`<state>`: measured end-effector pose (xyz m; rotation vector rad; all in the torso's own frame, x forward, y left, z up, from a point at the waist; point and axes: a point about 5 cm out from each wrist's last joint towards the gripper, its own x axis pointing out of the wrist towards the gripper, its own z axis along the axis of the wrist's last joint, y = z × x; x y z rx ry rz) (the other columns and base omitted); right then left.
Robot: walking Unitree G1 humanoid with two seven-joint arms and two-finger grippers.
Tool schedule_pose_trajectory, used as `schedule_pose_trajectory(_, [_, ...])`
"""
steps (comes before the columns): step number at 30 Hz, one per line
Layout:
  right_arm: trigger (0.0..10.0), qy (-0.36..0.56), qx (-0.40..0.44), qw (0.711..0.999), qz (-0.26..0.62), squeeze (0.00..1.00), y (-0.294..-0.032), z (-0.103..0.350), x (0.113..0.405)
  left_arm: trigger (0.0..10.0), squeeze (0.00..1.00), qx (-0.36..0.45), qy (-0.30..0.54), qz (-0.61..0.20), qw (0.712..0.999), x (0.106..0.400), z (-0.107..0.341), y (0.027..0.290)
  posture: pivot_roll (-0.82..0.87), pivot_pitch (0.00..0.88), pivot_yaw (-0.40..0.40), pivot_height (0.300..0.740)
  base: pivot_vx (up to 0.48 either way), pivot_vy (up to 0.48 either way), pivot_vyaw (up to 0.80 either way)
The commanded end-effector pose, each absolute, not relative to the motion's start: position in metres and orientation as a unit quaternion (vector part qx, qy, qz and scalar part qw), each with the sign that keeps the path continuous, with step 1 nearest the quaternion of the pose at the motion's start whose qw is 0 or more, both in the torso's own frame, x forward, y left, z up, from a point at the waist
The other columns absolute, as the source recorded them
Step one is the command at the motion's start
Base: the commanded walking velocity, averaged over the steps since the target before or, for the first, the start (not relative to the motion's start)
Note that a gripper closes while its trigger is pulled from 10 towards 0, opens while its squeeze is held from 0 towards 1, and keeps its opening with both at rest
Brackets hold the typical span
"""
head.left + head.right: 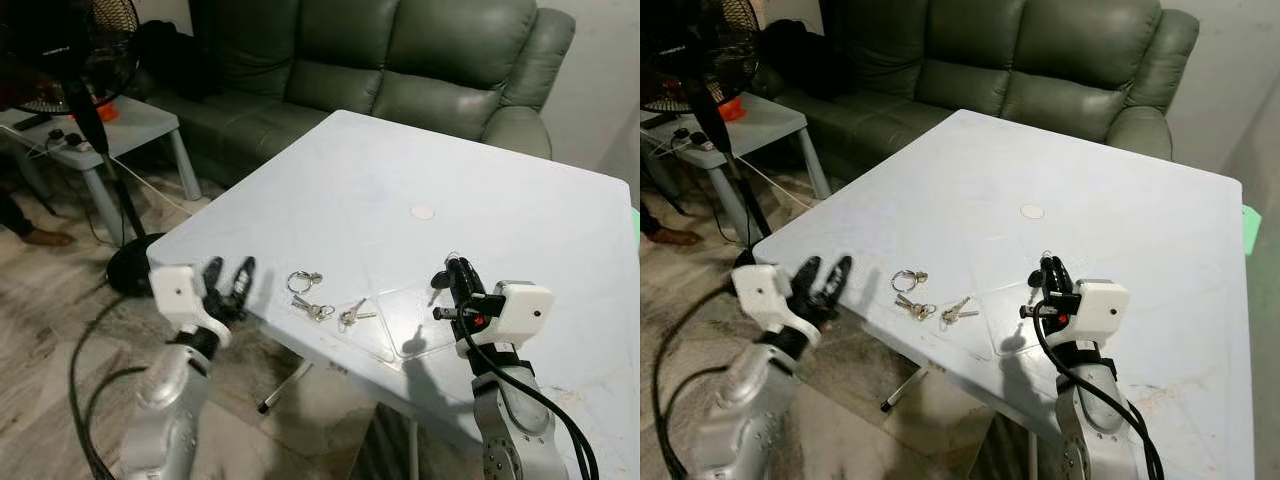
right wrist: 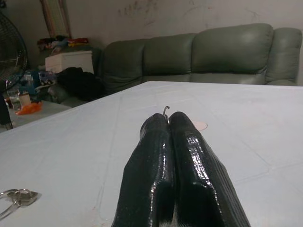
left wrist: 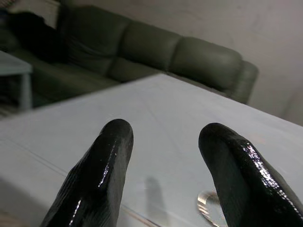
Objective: Hang keys on a hook
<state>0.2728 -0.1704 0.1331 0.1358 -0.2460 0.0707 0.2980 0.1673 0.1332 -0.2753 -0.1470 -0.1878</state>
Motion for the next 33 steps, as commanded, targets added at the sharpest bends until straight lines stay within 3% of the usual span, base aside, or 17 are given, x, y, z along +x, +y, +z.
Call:
schedule_pose_trajectory(1, [10.0,-0.121,0.057,0.991,0.022,0.00,-0.175,0.135,0.278,10.0,0.00,-0.137,-0.068,-0.080,0.985,0.302,0.131,0.175,0.05,0.000,0.001,0.740,0.000,0.000,0.00])
schedule_pose_trajectory(7, [10.0,-0.111,0.043,0.993,0.013,0.00,-0.179,0.134,0.283,10.0,0.00,-0.103,-0.066,-0.070,0.990,0.314,0.135,0.182,0.05,0.000,0.005,0.740,0.000,0.000,0.00])
schedule_pose_trajectory(28, [10.0,-0.093,0.037,0.995,0.009,0.00,-0.175,0.125,0.282,10.0,0.00,-0.108,-0.064,-0.053,0.991,0.318,0.132,0.189,0.05,0.000,0.010,0.740,0.000,0.000,0.00])
schedule_pose_trajectory(33, [10.0,-0.091,0.037,0.995,0.012,0.00,-0.174,0.124,0.282,10.0,0.00,-0.111,-0.064,-0.052,0.990,0.319,0.131,0.190,0.05,0.000,0.009,0.740,0.000,0.311,0.00])
